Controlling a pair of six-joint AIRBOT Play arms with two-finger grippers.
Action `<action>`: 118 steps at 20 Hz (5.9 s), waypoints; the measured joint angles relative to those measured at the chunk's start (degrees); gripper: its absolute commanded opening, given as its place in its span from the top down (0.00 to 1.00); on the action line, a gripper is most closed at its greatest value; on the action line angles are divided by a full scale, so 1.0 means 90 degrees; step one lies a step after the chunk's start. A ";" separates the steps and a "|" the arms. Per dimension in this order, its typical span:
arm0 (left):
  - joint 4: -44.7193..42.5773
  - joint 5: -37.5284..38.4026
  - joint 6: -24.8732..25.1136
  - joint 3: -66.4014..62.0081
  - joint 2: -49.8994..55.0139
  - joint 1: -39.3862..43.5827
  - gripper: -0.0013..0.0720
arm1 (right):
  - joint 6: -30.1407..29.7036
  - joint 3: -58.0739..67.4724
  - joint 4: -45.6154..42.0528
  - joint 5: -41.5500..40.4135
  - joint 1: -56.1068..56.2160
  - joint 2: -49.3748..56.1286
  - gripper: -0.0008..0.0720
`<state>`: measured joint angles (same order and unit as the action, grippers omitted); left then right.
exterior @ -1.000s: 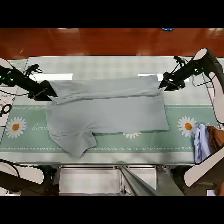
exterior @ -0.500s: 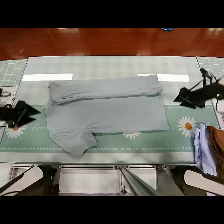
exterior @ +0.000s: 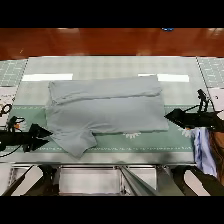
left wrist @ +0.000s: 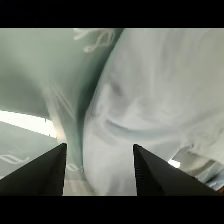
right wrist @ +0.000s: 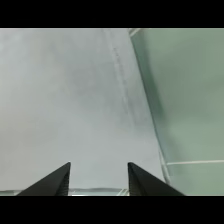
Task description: Fold the shirts.
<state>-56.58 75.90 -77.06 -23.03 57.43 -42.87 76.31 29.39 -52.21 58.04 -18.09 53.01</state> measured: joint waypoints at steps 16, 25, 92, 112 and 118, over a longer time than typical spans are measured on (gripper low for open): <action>0.0554 -0.0602 0.0656 0.0000 0.1202 0.1654 0.96 | 0.0044 0.0410 -0.0053 0.0461 -0.1190 -0.0104 0.42; 0.0580 -0.0561 0.0828 -0.0056 0.1175 0.1605 0.96 | 0.0107 -0.0403 -0.0454 0.1117 -0.1931 0.0279 0.42; -0.0311 -0.2436 -0.0738 -0.4133 0.0852 0.2817 0.34 | 0.0114 0.5039 0.0398 0.0495 -0.0546 0.4728 0.41; 0.0153 -0.3099 -0.0967 -0.2730 0.0430 0.3895 0.96 | -0.0262 0.6579 0.1290 0.0957 0.0998 0.6047 0.96; 0.0576 -0.3320 -0.0529 -0.2973 0.0670 0.4699 0.96 | -0.0051 0.6159 -0.0117 0.1562 0.0988 0.4053 0.96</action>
<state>-51.40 46.02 -81.82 -49.78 63.46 -0.58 75.85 84.82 -53.25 72.10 -9.19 89.49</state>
